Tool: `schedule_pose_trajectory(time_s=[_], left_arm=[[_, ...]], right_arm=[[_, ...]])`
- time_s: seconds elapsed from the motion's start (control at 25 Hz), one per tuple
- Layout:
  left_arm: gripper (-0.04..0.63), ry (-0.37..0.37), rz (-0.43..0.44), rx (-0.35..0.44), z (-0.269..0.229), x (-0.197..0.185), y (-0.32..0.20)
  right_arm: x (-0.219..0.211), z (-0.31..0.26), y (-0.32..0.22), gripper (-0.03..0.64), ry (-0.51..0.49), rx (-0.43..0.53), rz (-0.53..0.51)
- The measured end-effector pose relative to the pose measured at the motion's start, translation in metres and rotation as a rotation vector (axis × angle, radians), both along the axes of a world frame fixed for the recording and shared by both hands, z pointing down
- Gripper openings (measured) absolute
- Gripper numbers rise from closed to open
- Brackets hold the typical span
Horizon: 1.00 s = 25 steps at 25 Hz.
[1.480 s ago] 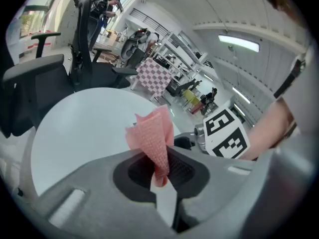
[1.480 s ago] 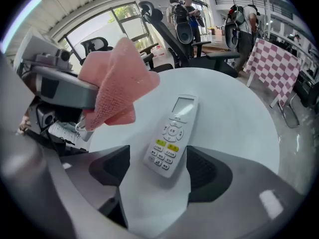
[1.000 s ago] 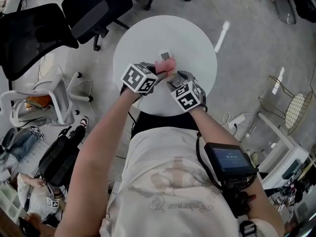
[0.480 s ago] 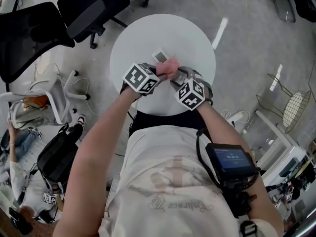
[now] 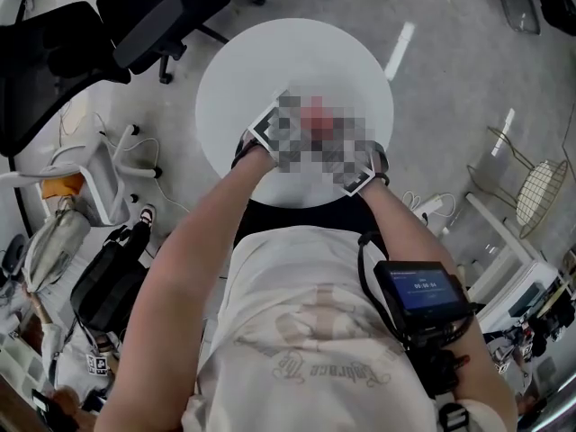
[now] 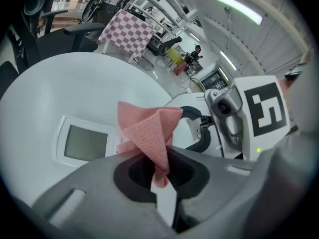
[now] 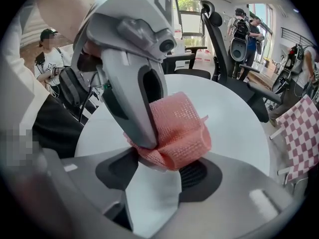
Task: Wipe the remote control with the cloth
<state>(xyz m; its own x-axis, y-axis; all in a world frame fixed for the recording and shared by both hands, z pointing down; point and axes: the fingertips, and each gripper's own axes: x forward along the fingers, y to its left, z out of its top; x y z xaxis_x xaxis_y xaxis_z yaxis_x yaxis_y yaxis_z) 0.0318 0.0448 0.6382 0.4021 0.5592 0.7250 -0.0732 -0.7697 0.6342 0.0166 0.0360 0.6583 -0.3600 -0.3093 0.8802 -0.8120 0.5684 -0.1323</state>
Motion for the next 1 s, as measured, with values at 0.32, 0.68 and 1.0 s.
schedule_pose_trajectory(time_s=[0.32,0.68,1.0], left_arm=[[0.029,0.006,-0.154,0.028,0.001,-0.006,-0.024],[0.031,-0.043,-0.305,0.147,0.01,-0.032,-0.098],[0.031,-0.063,-0.28,0.275,0.013,-0.034,-0.11]], right_arm=[[0.0,0.0,0.002,0.25,0.002,-0.011,-0.026],[0.0,0.0,0.001,0.249,-0.015,-0.029,-0.009],[-0.003,0.002,0.001,0.249,-0.026,-0.044,0.02]])
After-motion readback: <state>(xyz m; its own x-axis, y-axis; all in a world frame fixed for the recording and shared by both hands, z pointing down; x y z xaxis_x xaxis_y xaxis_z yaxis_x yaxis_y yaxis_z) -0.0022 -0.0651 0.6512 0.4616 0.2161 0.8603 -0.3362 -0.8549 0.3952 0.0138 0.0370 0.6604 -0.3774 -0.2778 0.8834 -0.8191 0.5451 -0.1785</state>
